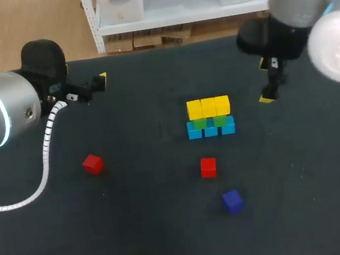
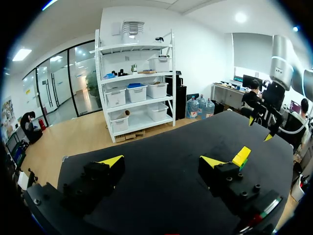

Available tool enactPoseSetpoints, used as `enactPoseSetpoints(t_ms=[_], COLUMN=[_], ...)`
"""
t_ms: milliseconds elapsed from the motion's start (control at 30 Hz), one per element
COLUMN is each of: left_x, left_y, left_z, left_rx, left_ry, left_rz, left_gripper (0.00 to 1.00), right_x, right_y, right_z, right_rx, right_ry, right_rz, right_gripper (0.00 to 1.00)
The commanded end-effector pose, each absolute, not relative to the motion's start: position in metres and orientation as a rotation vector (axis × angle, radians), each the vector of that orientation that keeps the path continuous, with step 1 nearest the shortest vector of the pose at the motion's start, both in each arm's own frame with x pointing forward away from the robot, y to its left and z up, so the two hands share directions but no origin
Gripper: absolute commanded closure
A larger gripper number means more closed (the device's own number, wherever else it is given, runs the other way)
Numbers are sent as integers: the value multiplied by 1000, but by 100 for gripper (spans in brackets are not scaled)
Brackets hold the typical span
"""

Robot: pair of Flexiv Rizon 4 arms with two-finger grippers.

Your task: Place the blue cubes, place green cubes on the blue cubes, place the yellow cubes on the green cubes, then place the red cubes on the yellow cubes, and place purple cube on the red cubes.

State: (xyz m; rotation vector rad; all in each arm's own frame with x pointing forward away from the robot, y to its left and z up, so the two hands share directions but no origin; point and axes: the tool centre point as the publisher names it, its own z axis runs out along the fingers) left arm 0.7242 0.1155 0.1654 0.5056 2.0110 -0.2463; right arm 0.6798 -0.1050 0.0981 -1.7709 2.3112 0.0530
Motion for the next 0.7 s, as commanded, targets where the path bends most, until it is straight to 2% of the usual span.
enactPoseSetpoints(t_ms=[33, 400, 700], left_x=[723, 723, 723], left_y=[114, 114, 114], left_z=[164, 164, 164], left_rx=[496, 496, 496], left_ry=[2003, 2003, 2003], left_rz=[-239, -239, -239], left_gripper=[0, 0, 0], right_x=[656, 588, 529], right_y=[-116, -103, -73], right_z=[108, 113, 114], right_rx=[-1725, -1822, -1962], right_ry=[2259, 2158, 2035], right_rz=[107, 172, 245], right_gripper=[0, 0, 0])
